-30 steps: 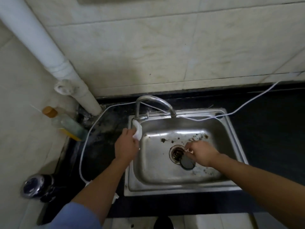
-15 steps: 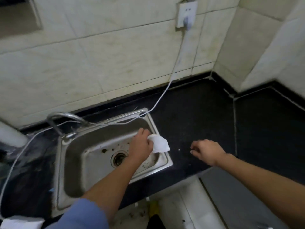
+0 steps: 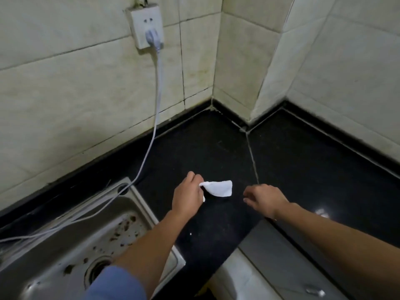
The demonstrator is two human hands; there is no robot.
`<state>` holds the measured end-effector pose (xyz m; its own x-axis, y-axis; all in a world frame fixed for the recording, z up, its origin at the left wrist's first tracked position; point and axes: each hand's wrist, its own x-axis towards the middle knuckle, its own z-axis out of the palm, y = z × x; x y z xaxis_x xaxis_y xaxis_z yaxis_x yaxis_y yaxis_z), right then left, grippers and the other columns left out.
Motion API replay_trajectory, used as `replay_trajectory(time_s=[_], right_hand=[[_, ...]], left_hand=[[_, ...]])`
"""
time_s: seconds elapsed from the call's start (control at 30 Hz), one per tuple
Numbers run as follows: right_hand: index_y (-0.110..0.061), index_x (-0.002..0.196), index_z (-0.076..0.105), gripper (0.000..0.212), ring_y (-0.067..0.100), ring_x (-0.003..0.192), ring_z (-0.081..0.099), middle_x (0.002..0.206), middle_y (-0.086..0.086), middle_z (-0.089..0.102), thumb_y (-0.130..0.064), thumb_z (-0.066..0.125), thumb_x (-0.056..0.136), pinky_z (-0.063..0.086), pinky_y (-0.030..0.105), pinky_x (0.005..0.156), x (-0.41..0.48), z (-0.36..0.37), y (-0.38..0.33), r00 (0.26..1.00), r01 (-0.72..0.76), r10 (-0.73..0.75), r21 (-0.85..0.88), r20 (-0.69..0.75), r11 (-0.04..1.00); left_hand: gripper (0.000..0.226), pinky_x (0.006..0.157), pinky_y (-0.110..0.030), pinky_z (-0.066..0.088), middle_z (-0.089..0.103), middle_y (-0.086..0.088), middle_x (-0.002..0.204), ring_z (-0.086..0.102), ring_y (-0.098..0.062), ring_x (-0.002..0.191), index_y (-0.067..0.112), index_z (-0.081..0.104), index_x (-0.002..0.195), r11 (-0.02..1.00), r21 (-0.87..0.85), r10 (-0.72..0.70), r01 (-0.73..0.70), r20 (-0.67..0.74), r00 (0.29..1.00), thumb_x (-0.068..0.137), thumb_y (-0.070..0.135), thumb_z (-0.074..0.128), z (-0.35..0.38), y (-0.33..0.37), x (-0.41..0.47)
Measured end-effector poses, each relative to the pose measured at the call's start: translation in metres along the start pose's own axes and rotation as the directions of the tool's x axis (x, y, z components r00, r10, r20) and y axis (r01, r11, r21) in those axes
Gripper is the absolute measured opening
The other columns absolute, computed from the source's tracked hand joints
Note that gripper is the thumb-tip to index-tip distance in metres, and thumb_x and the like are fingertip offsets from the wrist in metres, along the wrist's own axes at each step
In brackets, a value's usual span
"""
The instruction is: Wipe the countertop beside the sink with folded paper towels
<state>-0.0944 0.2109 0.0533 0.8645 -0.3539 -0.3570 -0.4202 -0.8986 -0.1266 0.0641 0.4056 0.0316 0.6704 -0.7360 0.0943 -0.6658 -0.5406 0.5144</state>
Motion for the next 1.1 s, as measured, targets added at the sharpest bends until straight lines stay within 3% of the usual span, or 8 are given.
replay_trajectory(time_s=[0.23,0.43,0.57,0.67,0.77,0.87,0.97,1.1], right_hand=[[-0.031,0.109,0.058,0.025,0.02,0.101,0.059,0.109,-0.003,0.064,-0.045,0.048,0.091,0.046,0.032,0.078,0.029,0.042,-0.001,0.98,0.009,-0.007,-0.01,0.2,1.0],[-0.026,0.106,0.062,0.024,0.023,0.098,0.062,0.108,-0.002,0.066,-0.04,0.049,0.091,0.048,0.034,0.078,0.075,0.038,-0.019,1.0,-0.016,0.013,0.121,0.018,0.992],[-0.024,0.111,0.061,0.027,0.024,0.097,0.062,0.107,0.001,0.067,-0.041,0.049,0.093,0.046,0.033,0.076,0.122,0.024,-0.041,0.999,-0.025,0.032,0.203,-0.03,0.979],[-0.022,0.116,0.057,0.035,0.025,0.099,0.061,0.11,0.003,0.063,-0.046,0.052,0.091,0.046,0.034,0.077,0.149,0.034,-0.057,0.998,-0.058,0.049,0.184,0.05,0.981],[-0.022,0.116,0.055,0.032,0.024,0.097,0.062,0.109,0.003,0.063,-0.036,0.06,0.087,0.045,0.032,0.074,0.159,0.049,-0.068,0.986,-0.056,0.032,0.148,0.161,0.987],[-0.027,0.109,0.062,0.023,0.022,0.095,0.062,0.105,0.0,0.066,-0.027,0.057,0.087,0.046,0.031,0.076,0.153,0.056,-0.063,0.981,-0.077,0.027,0.262,0.191,0.962],[-0.025,0.099,0.062,0.013,0.018,0.086,0.061,0.095,-0.002,0.064,-0.027,0.056,0.088,0.044,0.03,0.069,0.146,0.049,-0.038,0.994,-0.049,0.007,0.406,0.105,0.913],[-0.023,0.095,0.056,0.007,0.018,0.074,0.056,0.082,-0.003,0.059,-0.028,0.057,0.091,0.04,0.03,0.063,0.164,0.025,-0.014,0.999,0.025,-0.003,0.486,-0.045,0.874]], left_hand=[[0.026,0.082,-0.038,0.047,0.05,-0.001,0.113,0.056,-0.027,0.095,0.015,0.06,0.108,0.993,0.103,-0.083,0.052,0.328,0.941,0.085,0.013,0.048,0.043,-0.046,-0.031],[0.027,0.082,-0.036,0.047,0.051,-0.002,0.11,0.058,-0.022,0.092,0.01,0.063,0.1,0.951,-0.045,-0.295,0.307,0.176,0.939,0.094,0.027,0.042,0.049,-0.055,-0.046],[0.024,0.082,-0.032,0.046,0.051,-0.001,0.11,0.056,-0.019,0.098,0.014,0.059,0.107,0.861,-0.042,-0.498,0.507,0.129,0.857,0.089,0.029,0.057,0.046,-0.052,-0.037],[0.03,0.076,-0.032,0.046,0.059,-0.004,0.108,0.057,-0.022,0.098,0.015,0.056,0.111,0.791,-0.056,-0.593,0.609,0.172,0.787,0.081,0.013,0.058,0.05,-0.056,-0.034],[0.032,0.062,-0.028,0.039,0.062,-0.003,0.093,0.059,-0.022,0.084,0.014,0.054,0.109,0.75,-0.149,-0.628,0.644,0.144,0.765,0.078,0.003,0.054,0.048,-0.06,-0.034],[0.032,0.062,-0.027,0.04,0.059,0.003,0.08,0.058,-0.018,0.073,0.015,0.055,0.106,0.723,-0.278,-0.639,0.632,0.076,0.765,0.078,0.0,0.056,0.037,-0.064,-0.032],[0.036,0.062,-0.026,0.043,0.057,0.002,0.078,0.056,-0.015,0.069,0.018,0.055,0.109,0.693,-0.344,-0.653,0.633,0.072,0.754,0.077,0.002,0.061,0.022,-0.067,-0.016],[0.038,0.059,-0.011,0.039,0.056,0.002,0.079,0.053,-0.006,0.069,0.019,0.057,0.109,0.707,-0.358,-0.637,0.61,0.052,0.769,0.077,0.0,0.062,0.009,-0.07,0.027]])
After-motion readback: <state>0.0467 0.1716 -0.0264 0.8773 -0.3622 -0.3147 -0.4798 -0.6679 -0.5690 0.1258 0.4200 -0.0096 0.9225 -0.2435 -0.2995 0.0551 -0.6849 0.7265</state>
